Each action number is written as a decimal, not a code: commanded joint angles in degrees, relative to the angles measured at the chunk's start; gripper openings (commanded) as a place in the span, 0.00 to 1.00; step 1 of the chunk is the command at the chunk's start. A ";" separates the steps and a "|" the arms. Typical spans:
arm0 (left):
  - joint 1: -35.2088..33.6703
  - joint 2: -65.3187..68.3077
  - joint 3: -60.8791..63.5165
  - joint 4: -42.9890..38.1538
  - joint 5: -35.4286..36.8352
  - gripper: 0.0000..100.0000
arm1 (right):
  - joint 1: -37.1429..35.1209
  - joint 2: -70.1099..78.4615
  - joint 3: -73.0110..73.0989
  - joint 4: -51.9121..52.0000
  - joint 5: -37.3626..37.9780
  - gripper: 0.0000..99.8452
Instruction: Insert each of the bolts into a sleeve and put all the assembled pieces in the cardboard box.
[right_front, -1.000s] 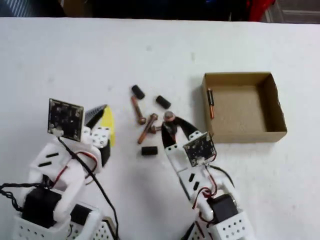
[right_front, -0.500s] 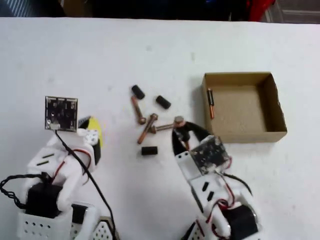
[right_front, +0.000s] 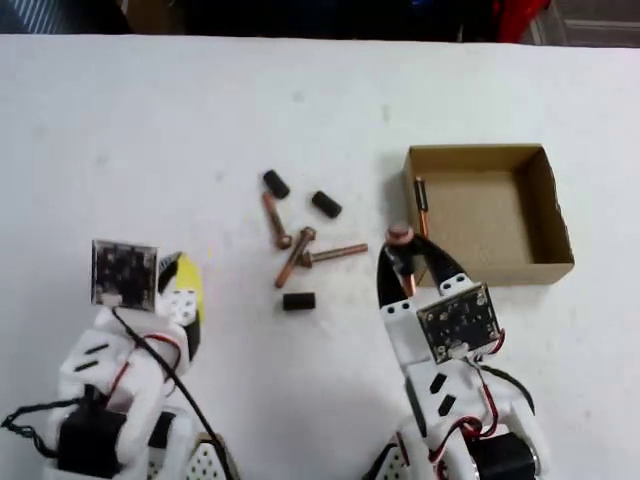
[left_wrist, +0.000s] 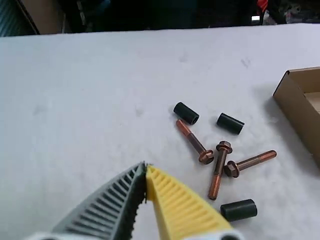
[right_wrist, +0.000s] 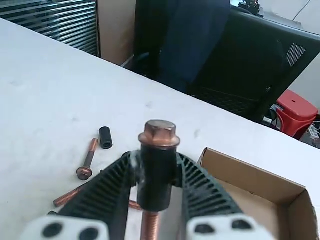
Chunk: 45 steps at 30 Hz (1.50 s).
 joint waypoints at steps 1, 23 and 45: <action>-0.31 -2.24 2.64 0.18 -0.53 0.02 | 0.66 3.91 -3.69 -2.77 0.35 0.02; -3.65 -8.04 20.48 3.34 -0.62 0.02 | 15.25 61.58 -15.91 -23.78 0.44 0.02; -3.30 -8.04 27.87 1.32 -0.62 0.02 | 21.85 115.47 -52.57 -25.01 0.44 0.02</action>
